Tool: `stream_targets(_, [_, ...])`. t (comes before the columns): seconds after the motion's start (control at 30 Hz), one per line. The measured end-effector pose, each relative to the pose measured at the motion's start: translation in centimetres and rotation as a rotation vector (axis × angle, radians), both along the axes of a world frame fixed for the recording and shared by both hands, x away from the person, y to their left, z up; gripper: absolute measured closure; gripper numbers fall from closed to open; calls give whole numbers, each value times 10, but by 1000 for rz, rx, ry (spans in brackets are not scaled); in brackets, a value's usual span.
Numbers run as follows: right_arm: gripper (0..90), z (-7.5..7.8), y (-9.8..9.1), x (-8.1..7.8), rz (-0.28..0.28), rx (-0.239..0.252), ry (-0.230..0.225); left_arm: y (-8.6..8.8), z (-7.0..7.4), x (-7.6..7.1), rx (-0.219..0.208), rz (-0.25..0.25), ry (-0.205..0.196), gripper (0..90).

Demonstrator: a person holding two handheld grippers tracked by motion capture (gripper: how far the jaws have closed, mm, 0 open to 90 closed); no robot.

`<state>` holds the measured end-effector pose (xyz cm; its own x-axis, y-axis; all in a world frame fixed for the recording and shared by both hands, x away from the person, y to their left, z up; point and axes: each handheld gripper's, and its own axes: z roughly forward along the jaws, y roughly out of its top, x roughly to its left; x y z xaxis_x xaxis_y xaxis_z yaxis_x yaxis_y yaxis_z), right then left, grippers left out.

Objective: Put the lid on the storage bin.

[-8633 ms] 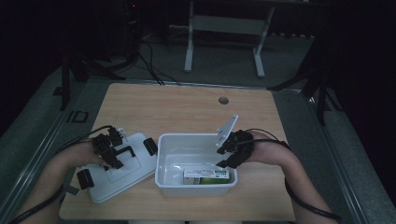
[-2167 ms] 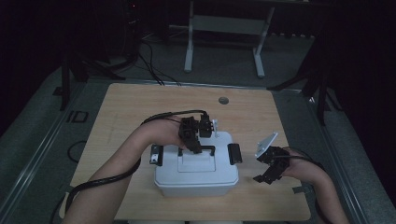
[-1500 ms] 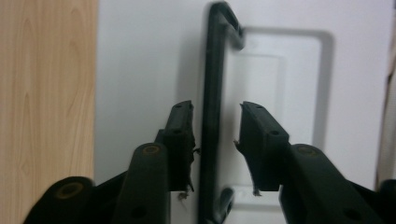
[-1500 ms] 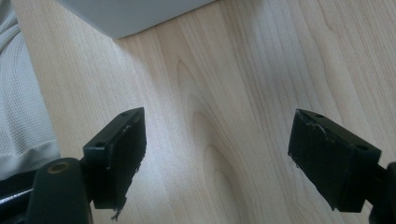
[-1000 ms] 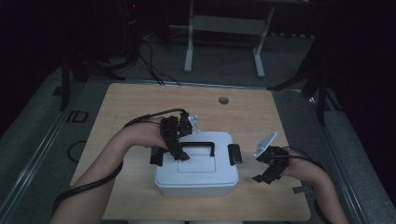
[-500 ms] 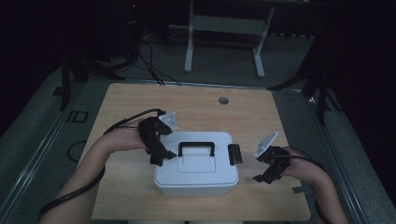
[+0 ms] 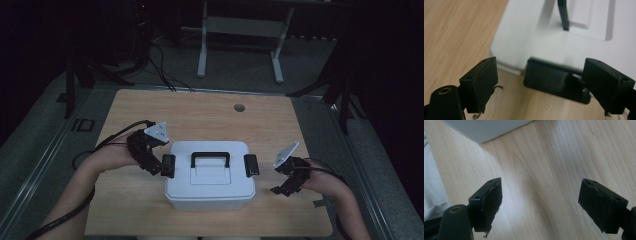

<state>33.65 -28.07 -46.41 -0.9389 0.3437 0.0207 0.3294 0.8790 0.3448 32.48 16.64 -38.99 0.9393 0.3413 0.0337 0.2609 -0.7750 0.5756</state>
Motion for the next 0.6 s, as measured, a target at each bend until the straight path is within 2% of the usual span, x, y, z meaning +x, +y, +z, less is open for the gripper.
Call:
stream_targets(0.2, [188,-2,-1,-1,-18,7,-4,17,-7,-3,-62,31,12,133])
stream_targets(0.47, [188,-2,-3,-1,-28,14,-8,39,-3,-13,-112,45,-4,133])
stream_targets(0.6, [188,-2,-4,-1,-30,18,-10,49,-7,-17,-132,62,4,133])
